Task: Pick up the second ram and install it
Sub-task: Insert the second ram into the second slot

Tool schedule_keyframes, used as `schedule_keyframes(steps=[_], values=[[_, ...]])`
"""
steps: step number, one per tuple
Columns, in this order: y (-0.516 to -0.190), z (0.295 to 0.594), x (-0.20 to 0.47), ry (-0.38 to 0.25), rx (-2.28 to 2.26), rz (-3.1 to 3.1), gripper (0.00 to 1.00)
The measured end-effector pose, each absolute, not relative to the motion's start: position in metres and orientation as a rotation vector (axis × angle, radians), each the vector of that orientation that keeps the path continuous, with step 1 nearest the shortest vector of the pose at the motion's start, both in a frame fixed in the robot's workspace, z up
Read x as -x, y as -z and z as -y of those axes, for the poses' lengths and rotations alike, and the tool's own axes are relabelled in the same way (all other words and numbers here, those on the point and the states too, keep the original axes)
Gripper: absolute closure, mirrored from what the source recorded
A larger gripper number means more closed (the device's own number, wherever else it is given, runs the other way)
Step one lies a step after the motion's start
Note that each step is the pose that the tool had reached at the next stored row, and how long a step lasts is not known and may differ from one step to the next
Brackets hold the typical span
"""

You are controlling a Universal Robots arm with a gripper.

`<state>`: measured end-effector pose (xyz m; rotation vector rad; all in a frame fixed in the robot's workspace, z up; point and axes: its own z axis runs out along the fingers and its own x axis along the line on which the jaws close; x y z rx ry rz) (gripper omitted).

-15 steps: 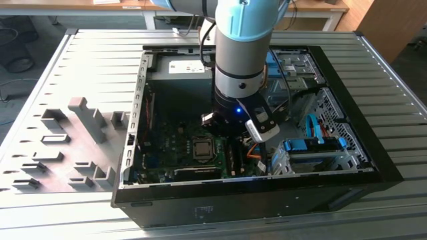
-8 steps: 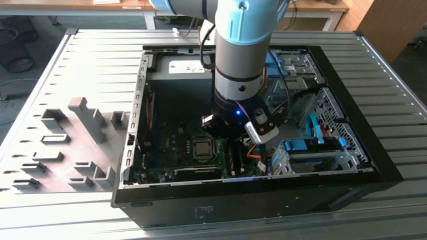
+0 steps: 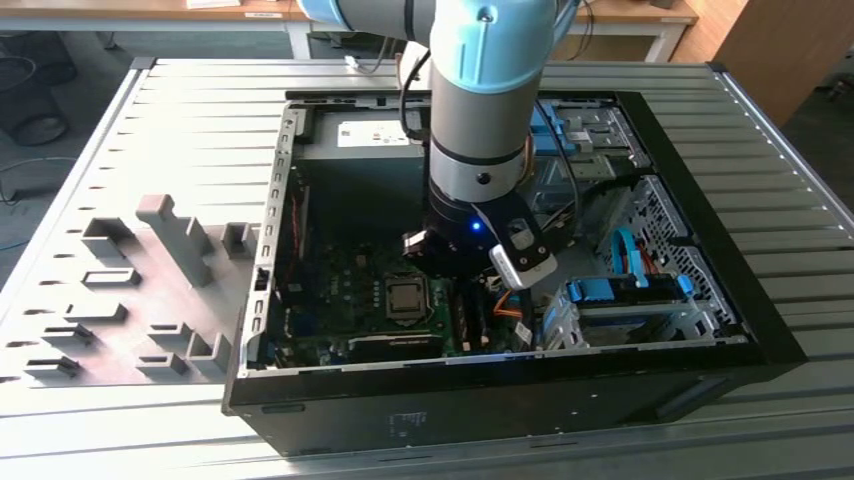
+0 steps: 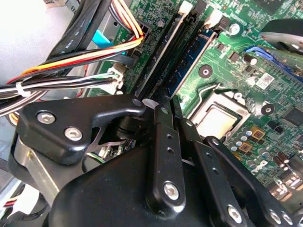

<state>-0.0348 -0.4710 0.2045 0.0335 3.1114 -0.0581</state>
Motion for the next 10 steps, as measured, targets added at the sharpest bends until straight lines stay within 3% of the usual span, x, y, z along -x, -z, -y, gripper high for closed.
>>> schedule_keyframes(steps=[3, 4, 10], values=[[-0.204, 0.471, 0.035, 0.057, -0.034, -3.111, 0.85], [-0.204, 0.471, 0.035, 0.057, -0.034, -3.111, 0.78], [-0.222, 0.471, 0.035, 0.058, -0.033, -3.111, 0.78]])
